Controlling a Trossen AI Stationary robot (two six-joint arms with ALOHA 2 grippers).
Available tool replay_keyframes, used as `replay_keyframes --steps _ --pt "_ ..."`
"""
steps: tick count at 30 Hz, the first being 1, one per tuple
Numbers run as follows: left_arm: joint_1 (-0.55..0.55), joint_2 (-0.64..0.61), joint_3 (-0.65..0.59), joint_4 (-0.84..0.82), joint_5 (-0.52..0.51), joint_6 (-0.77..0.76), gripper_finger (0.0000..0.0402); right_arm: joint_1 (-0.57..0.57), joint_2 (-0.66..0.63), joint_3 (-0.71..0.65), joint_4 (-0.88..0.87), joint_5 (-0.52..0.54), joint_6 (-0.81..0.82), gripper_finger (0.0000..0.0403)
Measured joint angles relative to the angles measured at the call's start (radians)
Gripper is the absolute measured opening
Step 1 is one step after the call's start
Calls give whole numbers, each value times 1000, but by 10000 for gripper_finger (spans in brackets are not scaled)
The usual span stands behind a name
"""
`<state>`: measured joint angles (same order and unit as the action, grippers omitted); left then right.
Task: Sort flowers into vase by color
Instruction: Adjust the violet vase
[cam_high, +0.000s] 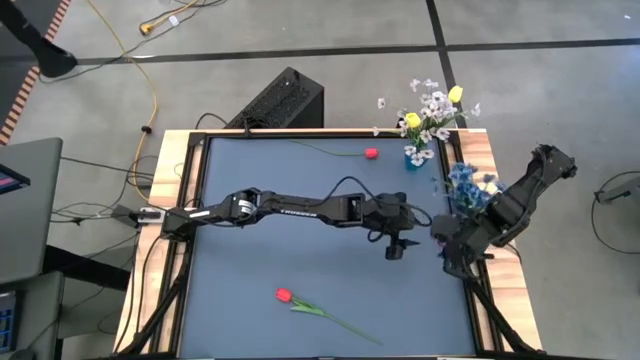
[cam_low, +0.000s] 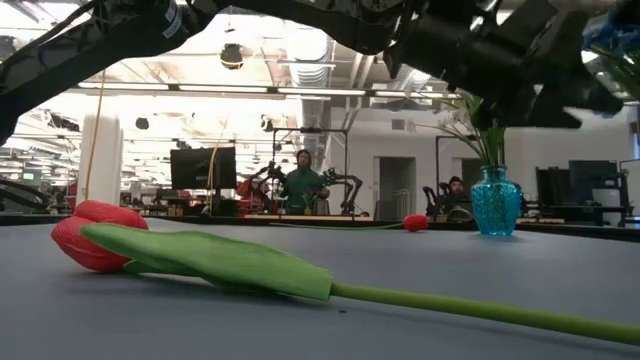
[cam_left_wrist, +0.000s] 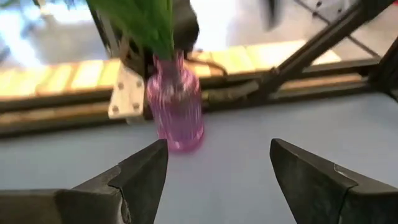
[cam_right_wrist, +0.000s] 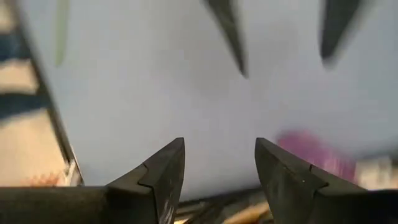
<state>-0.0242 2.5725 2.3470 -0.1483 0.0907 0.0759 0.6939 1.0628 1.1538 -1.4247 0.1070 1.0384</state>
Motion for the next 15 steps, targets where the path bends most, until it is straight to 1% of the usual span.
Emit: replay_keyframes --steps 5,7,11,13,15 --pt "-2 0 0 -145 21 19 271 -32 8 14 188 -29 -517 220" --pt "-2 -7 0 -261 21 47 271 -40 18 14 228 -41 -662 220" --pt "14 -38 -1 -461 35 77 271 -54 68 14 196 -51 -817 220" --pt "25 -66 -1 -510 35 78 271 -61 98 14 171 -84 -834 220" --pt "34 -90 0 -542 25 78 271 -63 129 14 145 -125 -811 220"
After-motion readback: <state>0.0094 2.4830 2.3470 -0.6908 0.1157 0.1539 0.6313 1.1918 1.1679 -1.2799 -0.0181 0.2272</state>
